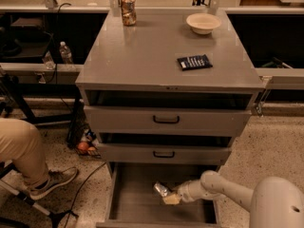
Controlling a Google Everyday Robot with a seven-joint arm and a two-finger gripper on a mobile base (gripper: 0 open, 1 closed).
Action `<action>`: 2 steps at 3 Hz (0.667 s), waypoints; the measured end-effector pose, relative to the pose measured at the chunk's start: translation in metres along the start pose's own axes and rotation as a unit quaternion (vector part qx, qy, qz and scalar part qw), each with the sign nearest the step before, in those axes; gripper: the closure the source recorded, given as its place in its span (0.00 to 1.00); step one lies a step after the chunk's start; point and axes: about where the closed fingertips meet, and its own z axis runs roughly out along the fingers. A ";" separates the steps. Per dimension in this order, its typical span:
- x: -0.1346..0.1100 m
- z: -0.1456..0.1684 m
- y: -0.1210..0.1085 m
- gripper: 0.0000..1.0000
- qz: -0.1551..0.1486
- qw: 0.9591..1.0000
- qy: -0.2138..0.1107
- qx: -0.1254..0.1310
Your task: Place redbull can into bottom drawer
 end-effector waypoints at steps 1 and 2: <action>0.003 0.021 -0.012 0.83 0.009 0.999 -0.011 0.032; 0.001 0.030 -0.017 0.60 0.009 0.998 -0.022 0.052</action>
Offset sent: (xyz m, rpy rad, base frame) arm 0.0227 0.0138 -0.0334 -0.0515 -0.1114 -0.1366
